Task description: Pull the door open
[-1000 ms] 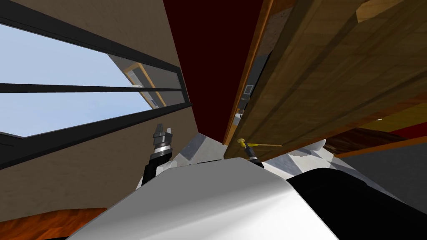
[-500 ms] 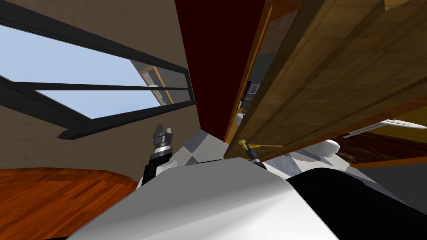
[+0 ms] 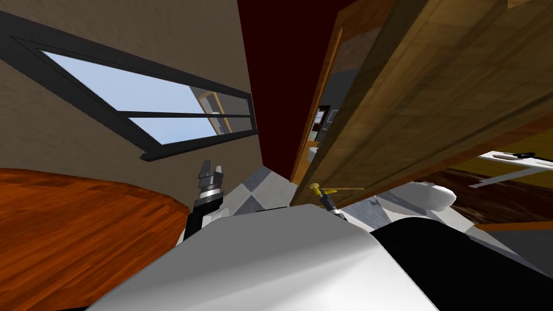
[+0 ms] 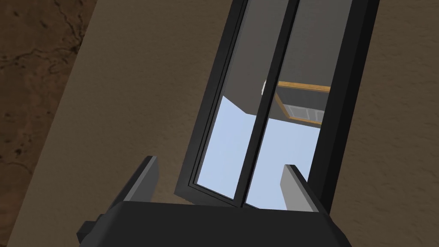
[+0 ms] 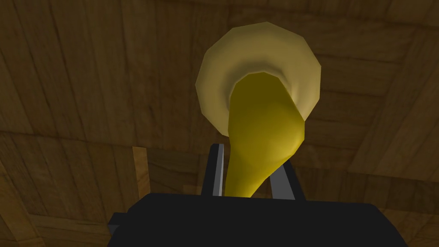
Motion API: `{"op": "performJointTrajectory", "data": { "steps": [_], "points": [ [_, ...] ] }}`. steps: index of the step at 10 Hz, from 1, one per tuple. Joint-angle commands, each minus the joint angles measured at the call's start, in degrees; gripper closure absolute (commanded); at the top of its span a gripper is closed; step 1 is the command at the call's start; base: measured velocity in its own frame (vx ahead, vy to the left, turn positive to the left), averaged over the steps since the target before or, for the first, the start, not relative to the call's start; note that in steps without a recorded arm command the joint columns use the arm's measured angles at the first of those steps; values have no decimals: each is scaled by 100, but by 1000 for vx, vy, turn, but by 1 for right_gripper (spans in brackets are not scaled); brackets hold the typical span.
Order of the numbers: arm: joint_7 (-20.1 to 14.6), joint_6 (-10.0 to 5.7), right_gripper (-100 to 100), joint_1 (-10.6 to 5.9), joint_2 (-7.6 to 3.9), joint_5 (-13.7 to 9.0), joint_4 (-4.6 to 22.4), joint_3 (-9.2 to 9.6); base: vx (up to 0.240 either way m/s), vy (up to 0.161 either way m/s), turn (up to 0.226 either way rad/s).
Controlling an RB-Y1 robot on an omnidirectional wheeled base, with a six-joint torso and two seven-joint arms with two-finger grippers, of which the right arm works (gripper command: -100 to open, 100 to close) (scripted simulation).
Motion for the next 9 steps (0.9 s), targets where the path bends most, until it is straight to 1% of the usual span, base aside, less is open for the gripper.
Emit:
{"op": "performJointTrajectory", "data": {
  "steps": [1, 4, 7, 8, 9],
  "points": [
    [-36, -155, 100, 20, -46, 10, 72, 31, -285, -56, 216],
    [-111, -411, 100, 59, -144, 21, 226, 91, -236, -50, 176],
    [-175, -626, 100, 92, -226, 31, 355, 141, -206, -58, 131],
    [-189, -675, 100, 99, -244, 33, 385, 152, -212, -32, 140],
    [-181, -599, 100, 107, -218, 39, 336, 163, -92, -10, 26]
  ]
}}
